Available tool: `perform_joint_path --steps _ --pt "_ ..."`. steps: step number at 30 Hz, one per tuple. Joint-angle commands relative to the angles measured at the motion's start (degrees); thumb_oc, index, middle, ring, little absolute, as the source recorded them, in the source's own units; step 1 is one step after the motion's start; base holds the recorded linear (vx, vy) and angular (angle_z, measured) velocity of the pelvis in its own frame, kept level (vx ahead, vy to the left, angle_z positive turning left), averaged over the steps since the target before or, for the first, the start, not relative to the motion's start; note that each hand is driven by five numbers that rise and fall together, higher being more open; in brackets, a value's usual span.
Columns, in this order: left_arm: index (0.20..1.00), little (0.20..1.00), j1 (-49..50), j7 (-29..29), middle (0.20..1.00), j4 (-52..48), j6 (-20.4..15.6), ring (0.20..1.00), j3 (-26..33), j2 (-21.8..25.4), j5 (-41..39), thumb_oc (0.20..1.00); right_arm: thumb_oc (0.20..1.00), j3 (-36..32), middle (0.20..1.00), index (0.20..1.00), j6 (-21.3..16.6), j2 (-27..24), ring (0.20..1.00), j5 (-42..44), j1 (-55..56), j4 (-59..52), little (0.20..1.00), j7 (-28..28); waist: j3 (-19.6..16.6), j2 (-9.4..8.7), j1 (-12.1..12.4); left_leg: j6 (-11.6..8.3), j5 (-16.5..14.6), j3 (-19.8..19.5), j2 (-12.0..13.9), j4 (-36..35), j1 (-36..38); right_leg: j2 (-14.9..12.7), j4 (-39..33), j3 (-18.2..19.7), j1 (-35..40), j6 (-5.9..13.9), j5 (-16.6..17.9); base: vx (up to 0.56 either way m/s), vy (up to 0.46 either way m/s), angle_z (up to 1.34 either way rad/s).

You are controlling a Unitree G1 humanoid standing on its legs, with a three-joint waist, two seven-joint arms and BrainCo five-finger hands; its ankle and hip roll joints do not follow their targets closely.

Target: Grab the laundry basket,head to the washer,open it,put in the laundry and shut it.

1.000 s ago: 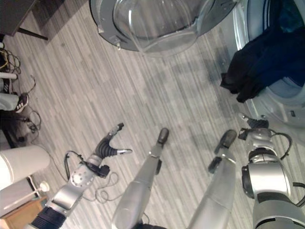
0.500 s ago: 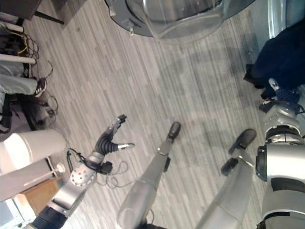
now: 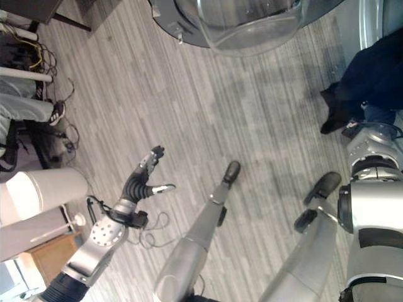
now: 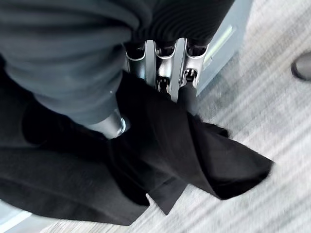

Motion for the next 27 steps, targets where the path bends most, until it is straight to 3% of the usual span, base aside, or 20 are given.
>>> perform_joint_path --steps 1,5,6,9,11,15,18,19,20,24,25,26,27 --pt "1.000 1.000 0.3 -0.4 1.000 -1.2 -2.0 1.000 1.0 0.7 -1.0 1.000 0.200 1.1 0.200 0.200 -3.3 0.8 0.200 4.0 -0.3 -2.0 0.200 1.7 -1.3 0.33 0.3 4.82 -2.7 4.5 1.0 -2.9 -0.1 1.6 -2.8 4.3 4.8 6.69 -6.7 0.00 0.000 0.00" --pt "1.000 1.000 0.1 -0.4 1.000 -1.0 -1.9 1.000 0.9 1.0 -0.7 1.000 0.200 0.7 0.200 0.200 -3.8 1.4 0.200 4.8 -0.4 -2.4 0.200 1.8 -1.3 0.29 0.4 4.84 -2.7 4.3 1.2 -3.3 0.5 1.7 -3.3 4.0 5.5 6.70 -6.5 -0.02 -0.004 -0.02" --pt "1.000 1.000 -1.0 -0.7 1.000 -0.7 -1.6 1.000 0.2 0.9 -0.4 1.000 0.200 -1.4 0.200 0.200 -5.9 2.2 0.200 10.4 -1.4 -4.4 0.200 1.3 -2.0 -0.44 0.5 4.65 -1.4 4.1 1.3 -4.0 1.2 1.8 -4.9 3.5 6.2 6.39 -4.8 -0.08 -0.015 -0.02" --pt "1.000 1.000 -1.5 -0.6 1.000 -0.5 -1.5 1.000 -0.2 1.2 -0.6 1.000 0.200 -3.1 0.200 0.200 -7.5 1.8 0.200 13.8 -1.5 -6.1 0.200 0.6 -2.6 -0.92 0.6 4.70 -2.2 4.1 1.9 -5.3 3.4 2.0 -6.4 3.0 8.5 6.76 -5.6 0.01 -0.018 -0.08" --pt "1.000 1.000 -1.4 -0.4 1.000 -0.1 -1.2 1.000 -0.7 2.1 -0.2 1.000 0.200 -6.9 0.200 0.200 -12.6 -0.8 0.200 18.9 -2.2 -11.8 0.200 -2.8 -3.5 -1.49 0.3 4.51 -0.6 4.1 2.9 -8.1 6.7 2.5 -10.9 2.1 11.7 6.76 -2.9 0.01 0.005 -0.09" --pt "1.000 1.000 -0.2 -0.7 1.000 0.1 -1.1 1.000 -0.9 2.7 -0.5 1.000 0.200 -9.8 0.200 0.200 -16.9 -2.8 0.200 20.6 -1.9 -17.8 0.200 -5.8 -4.6 -1.45 -0.4 4.51 -0.4 4.6 3.6 -10.2 9.8 3.0 -13.4 2.3 14.3 7.01 -2.1 0.05 0.020 -0.19" --pt "1.000 1.000 1.5 -1.0 1.000 0.0 -1.2 1.000 -0.3 2.8 -1.2 1.000 0.200 -12.0 0.200 0.200 -21.6 -6.2 0.200 18.1 -1.7 -26.5 0.200 -9.8 -6.2 -1.37 -1.5 4.54 -0.4 5.1 3.8 -11.9 12.7 3.1 -16.0 2.7 16.8 7.21 -1.5 0.07 0.017 -0.10" --pt "1.000 1.000 1.6 -1.1 1.000 -0.1 -1.2 1.000 -0.3 2.8 -1.2 1.000 0.200 -12.2 0.200 0.200 -21.6 -5.9 0.200 17.5 -1.2 -27.1 0.200 -10.5 -6.2 -1.33 -1.5 4.56 -0.4 5.1 3.9 -12.1 13.0 3.2 -16.2 2.6 17.1 7.23 -1.4 0.09 0.041 -0.19" --pt "1.000 1.000 2.7 -1.5 1.000 -0.1 -1.6 1.000 -0.6 3.0 -2.2 1.000 0.200 -12.8 0.200 0.200 -22.7 -8.6 0.200 7.0 0.6 -34.3 0.200 -18.0 -7.3 -1.04 -2.3 4.65 -0.5 5.3 3.8 -13.1 15.4 3.3 -18.1 3.1 19.4 7.25 -0.9 0.06 0.039 -0.21" --pt "1.000 1.000 3.2 -1.7 1.000 -0.1 -1.8 1.000 -0.8 3.0 -2.5 1.000 0.200 -12.0 0.200 0.200 -21.0 -10.1 0.200 1.7 1.4 -34.9 0.200 -20.7 -7.6 -0.82 -2.3 4.70 -0.5 5.2 3.8 -13.6 16.5 3.4 -18.9 3.2 20.4 7.27 -0.6 0.05 0.016 -0.15" --pt "1.000 1.000 4.1 -2.3 1.000 -0.5 -2.4 1.000 -0.9 3.1 -2.9 1.000 0.200 -7.0 0.200 0.200 -14.4 -15.0 0.200 -11.8 2.5 -32.2 0.200 -24.0 -8.3 -0.66 -2.1 4.96 -0.6 5.7 3.5 -14.1 17.8 3.0 -19.5 3.8 20.6 7.40 0.0 0.05 0.024 -0.06" --pt "1.000 1.000 4.3 -2.3 1.000 -0.9 -3.0 1.000 -1.0 3.2 -3.3 1.000 0.200 -2.3 0.200 0.200 -9.4 -17.0 0.200 -19.8 2.7 -29.3 0.200 -25.0 -8.1 -0.78 -2.3 5.21 -0.6 6.1 3.4 -14.0 17.9 2.8 -19.2 4.5 20.1 7.42 0.3 0.05 0.024 -0.02" --pt "1.000 1.000 4.3 -2.3 1.000 -0.9 -3.0 1.000 -1.0 3.0 -3.3 1.000 0.200 -1.9 0.200 0.200 -9.2 -17.0 0.200 -20.0 2.2 -29.1 0.200 -25.1 -8.0 -0.70 -2.3 5.23 -0.6 6.2 3.4 -14.0 17.9 2.8 -19.2 4.7 20.0 7.44 0.3 0.00 0.000 0.00"
